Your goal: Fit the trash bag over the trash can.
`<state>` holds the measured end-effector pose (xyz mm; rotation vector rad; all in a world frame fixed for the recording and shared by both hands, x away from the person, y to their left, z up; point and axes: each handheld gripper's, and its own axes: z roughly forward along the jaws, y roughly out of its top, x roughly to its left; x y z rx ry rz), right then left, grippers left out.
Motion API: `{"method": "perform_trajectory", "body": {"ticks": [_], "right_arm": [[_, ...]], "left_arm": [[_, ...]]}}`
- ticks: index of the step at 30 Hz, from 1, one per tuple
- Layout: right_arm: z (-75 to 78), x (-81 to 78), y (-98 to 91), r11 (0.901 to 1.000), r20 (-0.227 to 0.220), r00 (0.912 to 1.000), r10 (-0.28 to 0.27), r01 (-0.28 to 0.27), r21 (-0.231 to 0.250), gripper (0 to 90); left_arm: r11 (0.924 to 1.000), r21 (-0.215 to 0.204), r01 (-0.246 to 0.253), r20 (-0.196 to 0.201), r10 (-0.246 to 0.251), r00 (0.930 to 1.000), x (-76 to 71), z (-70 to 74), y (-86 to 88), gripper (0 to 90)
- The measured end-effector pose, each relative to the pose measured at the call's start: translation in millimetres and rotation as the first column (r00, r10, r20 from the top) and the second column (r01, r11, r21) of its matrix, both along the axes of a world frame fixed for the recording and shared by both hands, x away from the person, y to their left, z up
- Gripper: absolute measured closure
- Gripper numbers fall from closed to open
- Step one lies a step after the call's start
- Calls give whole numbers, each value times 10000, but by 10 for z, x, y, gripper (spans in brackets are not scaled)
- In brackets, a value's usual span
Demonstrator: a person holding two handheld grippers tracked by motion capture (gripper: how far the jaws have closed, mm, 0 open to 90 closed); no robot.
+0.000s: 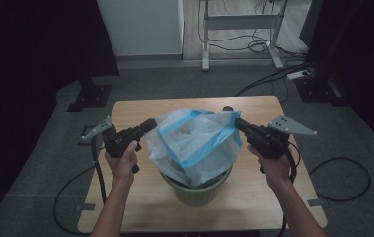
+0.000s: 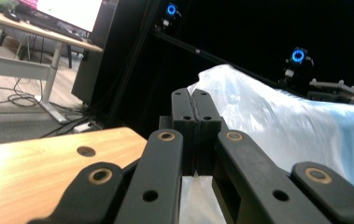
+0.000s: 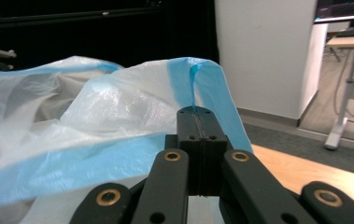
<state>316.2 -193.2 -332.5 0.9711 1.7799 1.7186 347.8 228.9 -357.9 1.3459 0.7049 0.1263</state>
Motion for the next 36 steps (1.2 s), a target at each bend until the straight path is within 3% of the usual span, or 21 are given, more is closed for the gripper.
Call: {"method": "perform_trajectory", "body": {"ticks": [6,11,18,21,22,23,26,29,36], "right_arm": [[173,55,-119,9989,293,9989,-376,367,279,893],[203,-175,-204,9994,602,9977,-295,284,201,892],[-47,-485,-354,9994,37,10000,-21,20,335,892],[-249,-779,-430,9982,-211,9981,573,-569,200,893],[-249,-779,-430,9982,-211,9981,573,-569,200,893],[-337,-900,-462,9970,-233,9967,774,-775,-4,893],[-451,-1005,-485,9951,-488,9939,985,-981,109,892],[-586,-1135,-493,9939,-525,9925,1100,-1102,-7,893],[-996,-1145,-543,9955,-1369,9860,951,-936,173,893]], "left_arm": [[9994,-320,142,289,-133,9995,45,138,78,895],[9989,27,476,456,-477,9978,-185,99,148,894],[9957,460,808,110,-813,9966,-499,-116,261,894],[9932,503,1052,-84,-1049,9944,-683,-269,326,893],[9932,503,1052,-84,-1049,9944,-683,-269,326,892],[9925,508,1112,-218,-1102,9937,-750,-352,345,892],[9909,542,1230,-330,-1213,9921,-807,-428,354,891],[9893,780,1232,-449,-1199,9918,-874,-520,356,890],[9860,1133,1227,-1058,-1108,9882,-916,-754,367,888]]}}
